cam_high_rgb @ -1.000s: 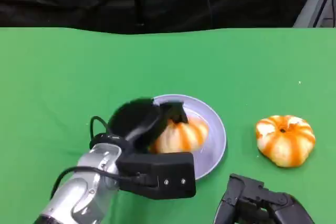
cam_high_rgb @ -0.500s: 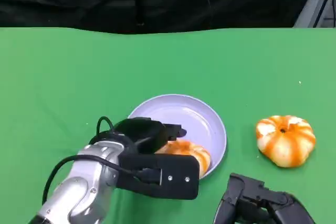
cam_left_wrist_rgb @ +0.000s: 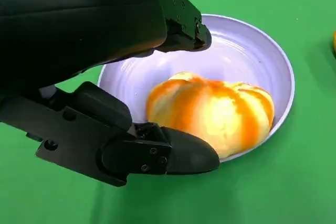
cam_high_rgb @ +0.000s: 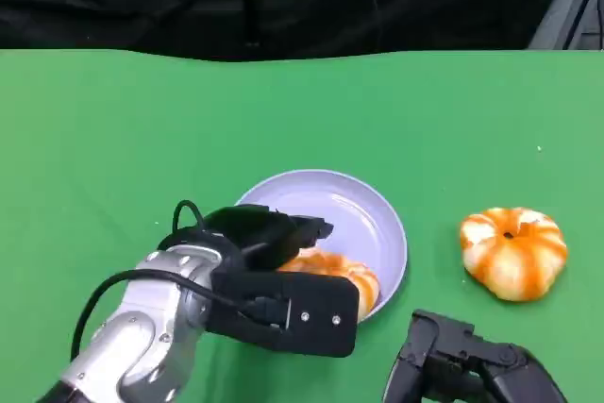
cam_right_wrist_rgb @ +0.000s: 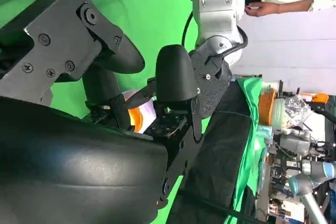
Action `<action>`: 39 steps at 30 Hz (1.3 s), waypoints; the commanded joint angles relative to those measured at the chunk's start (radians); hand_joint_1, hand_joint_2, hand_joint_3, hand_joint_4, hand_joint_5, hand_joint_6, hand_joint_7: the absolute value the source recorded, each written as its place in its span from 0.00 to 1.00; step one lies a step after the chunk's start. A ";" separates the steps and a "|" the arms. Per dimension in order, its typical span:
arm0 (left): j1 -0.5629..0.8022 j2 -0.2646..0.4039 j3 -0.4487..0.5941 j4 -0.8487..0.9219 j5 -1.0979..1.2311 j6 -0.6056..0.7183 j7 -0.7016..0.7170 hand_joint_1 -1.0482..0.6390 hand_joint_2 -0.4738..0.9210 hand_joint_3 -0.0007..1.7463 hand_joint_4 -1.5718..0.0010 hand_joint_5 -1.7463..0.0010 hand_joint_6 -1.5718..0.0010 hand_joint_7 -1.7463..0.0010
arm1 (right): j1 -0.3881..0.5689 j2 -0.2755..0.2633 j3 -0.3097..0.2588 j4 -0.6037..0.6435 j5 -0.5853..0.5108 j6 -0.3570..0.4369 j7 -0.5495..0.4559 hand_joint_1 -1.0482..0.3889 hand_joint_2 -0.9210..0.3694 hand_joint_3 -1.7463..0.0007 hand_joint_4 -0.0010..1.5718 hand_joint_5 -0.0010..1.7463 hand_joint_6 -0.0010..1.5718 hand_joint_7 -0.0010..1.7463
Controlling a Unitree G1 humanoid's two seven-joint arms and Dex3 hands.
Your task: Grasp the bread from the table and place it into the plate.
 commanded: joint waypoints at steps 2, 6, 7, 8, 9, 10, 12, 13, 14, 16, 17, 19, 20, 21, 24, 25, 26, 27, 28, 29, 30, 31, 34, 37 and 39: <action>-0.006 0.031 0.016 -0.052 0.002 0.001 -0.009 0.08 1.00 0.27 1.00 0.87 0.90 1.00 | -0.001 -0.005 -0.003 0.006 0.003 0.000 -0.001 0.70 0.47 0.21 0.46 0.97 0.45 0.85; 0.030 0.044 0.062 -0.132 0.012 -0.008 0.068 0.11 1.00 0.27 1.00 0.87 0.91 1.00 | -0.004 -0.008 -0.005 0.015 -0.005 -0.009 -0.003 0.69 0.47 0.22 0.46 0.97 0.45 0.85; 0.038 0.044 0.074 -0.145 0.009 -0.008 0.081 0.12 1.00 0.27 1.00 0.88 0.92 1.00 | -0.005 -0.007 -0.005 0.016 -0.005 -0.009 -0.003 0.69 0.47 0.22 0.45 0.96 0.45 0.85; 0.049 0.046 0.089 -0.164 0.012 -0.004 0.098 0.12 1.00 0.28 1.00 0.89 0.93 1.00 | -0.006 -0.006 -0.004 0.016 -0.006 -0.008 -0.004 0.69 0.47 0.22 0.45 0.96 0.45 0.85; 0.059 0.050 0.103 -0.187 0.015 0.003 0.104 0.13 1.00 0.29 1.00 0.90 0.94 1.00 | -0.006 -0.005 -0.004 0.016 -0.005 -0.005 -0.004 0.69 0.47 0.22 0.46 0.96 0.45 0.84; 0.065 0.053 0.111 -0.201 0.019 0.007 0.105 0.14 1.00 0.29 1.00 0.90 0.95 1.00 | -0.006 -0.005 -0.004 0.015 -0.005 -0.004 -0.004 0.69 0.47 0.22 0.46 0.96 0.45 0.84; 0.081 0.068 0.131 -0.235 0.020 0.009 0.099 0.15 1.00 0.30 1.00 0.91 0.95 1.00 | -0.006 -0.004 -0.003 0.016 -0.006 -0.003 -0.004 0.69 0.47 0.22 0.46 0.96 0.45 0.84; 0.095 0.083 0.148 -0.263 0.018 0.008 0.091 0.17 1.00 0.29 1.00 0.86 0.93 0.99 | -0.007 -0.004 -0.002 0.018 -0.010 -0.004 -0.006 0.70 0.47 0.22 0.46 0.96 0.45 0.84; 0.110 0.096 0.163 -0.290 0.015 0.005 0.084 0.18 1.00 0.28 1.00 0.82 0.91 0.98 | -0.008 -0.003 0.000 0.019 -0.012 -0.004 -0.007 0.69 0.47 0.22 0.46 0.96 0.45 0.84; 0.147 0.113 0.199 -0.340 -0.016 -0.006 0.080 0.21 1.00 0.27 1.00 0.72 0.88 0.96 | -0.008 -0.003 0.000 0.019 -0.015 -0.003 -0.008 0.69 0.47 0.22 0.46 0.96 0.45 0.84; 0.158 0.117 0.209 -0.354 -0.029 -0.009 0.080 0.22 1.00 0.26 1.00 0.68 0.87 0.96 | -0.008 -0.003 0.000 0.019 -0.016 -0.003 -0.008 0.69 0.47 0.22 0.46 0.96 0.45 0.84; 0.167 0.120 0.217 -0.366 -0.041 -0.011 0.079 0.22 1.00 0.26 1.00 0.65 0.86 0.95 | -0.009 -0.003 0.001 0.019 -0.017 -0.003 -0.008 0.69 0.47 0.22 0.46 0.96 0.45 0.84; 0.168 0.121 0.218 -0.368 -0.042 -0.011 0.079 0.23 1.00 0.26 1.00 0.65 0.86 0.95 | -0.009 -0.003 0.001 0.019 -0.017 -0.003 -0.009 0.69 0.47 0.22 0.46 0.96 0.45 0.84; 0.168 0.121 0.218 -0.368 -0.043 -0.011 0.079 0.23 1.00 0.26 1.00 0.65 0.86 0.95 | -0.009 -0.003 0.001 0.019 -0.017 -0.003 -0.009 0.69 0.47 0.22 0.46 0.96 0.45 0.84; 0.169 0.123 0.218 -0.369 -0.046 -0.012 0.079 0.23 1.00 0.26 1.00 0.64 0.86 0.95 | -0.009 -0.003 0.001 0.019 -0.017 -0.003 -0.009 0.69 0.47 0.22 0.46 0.96 0.45 0.84; 0.169 0.123 0.218 -0.369 -0.046 -0.012 0.079 0.23 1.00 0.26 1.00 0.64 0.86 0.95 | -0.009 -0.003 0.001 0.019 -0.017 -0.003 -0.009 0.69 0.47 0.22 0.46 0.96 0.45 0.84; 0.169 0.123 0.218 -0.369 -0.046 -0.012 0.079 0.23 1.00 0.26 1.00 0.64 0.86 0.95 | -0.009 -0.003 0.001 0.019 -0.017 -0.003 -0.008 0.69 0.47 0.22 0.46 0.96 0.45 0.84; 0.169 0.124 0.218 -0.369 -0.047 -0.012 0.080 0.23 1.00 0.26 1.00 0.64 0.86 0.95 | -0.009 -0.002 0.001 0.019 -0.017 -0.003 -0.008 0.69 0.47 0.22 0.46 0.96 0.45 0.84; 0.169 0.124 0.218 -0.369 -0.047 -0.012 0.080 0.23 1.00 0.26 1.00 0.64 0.86 0.95 | -0.009 -0.002 0.001 0.019 -0.017 -0.003 -0.008 0.69 0.47 0.22 0.46 0.96 0.45 0.84; 0.325 0.032 0.320 -0.454 -0.227 -0.103 0.175 0.23 1.00 0.26 1.00 0.64 0.86 0.95 | -0.006 -0.003 0.003 0.019 -0.020 -0.004 -0.010 0.69 0.47 0.22 0.46 0.96 0.45 0.84; 0.459 -0.045 0.403 -0.522 -0.379 -0.185 0.252 0.31 0.99 0.22 0.86 0.55 0.73 0.88 | -0.004 -0.002 0.006 0.018 -0.022 -0.005 -0.011 0.69 0.47 0.22 0.46 0.96 0.45 0.84; 0.558 -0.100 0.462 -0.568 -0.495 -0.252 0.307 0.38 1.00 0.17 0.75 0.48 0.63 0.82 | -0.002 -0.002 0.008 0.017 -0.024 -0.004 -0.012 0.68 0.47 0.22 0.46 0.96 0.45 0.84; 0.669 -0.146 0.513 -0.594 -0.625 -0.356 0.337 0.42 1.00 0.14 0.68 0.43 0.57 0.78 | -0.001 -0.003 0.008 0.018 -0.025 -0.006 -0.011 0.68 0.47 0.22 0.46 0.96 0.45 0.84; 0.733 -0.160 0.532 -0.594 -0.704 -0.433 0.335 0.46 1.00 0.14 0.63 0.39 0.54 0.70 | -0.001 -0.004 0.006 0.020 -0.024 -0.010 -0.009 0.67 0.46 0.22 0.46 0.96 0.45 0.84; 0.738 -0.156 0.533 -0.589 -0.715 -0.449 0.336 0.46 1.00 0.15 0.63 0.39 0.55 0.69 | -0.002 -0.005 0.006 0.020 -0.023 -0.010 -0.010 0.67 0.46 0.22 0.46 0.96 0.46 0.84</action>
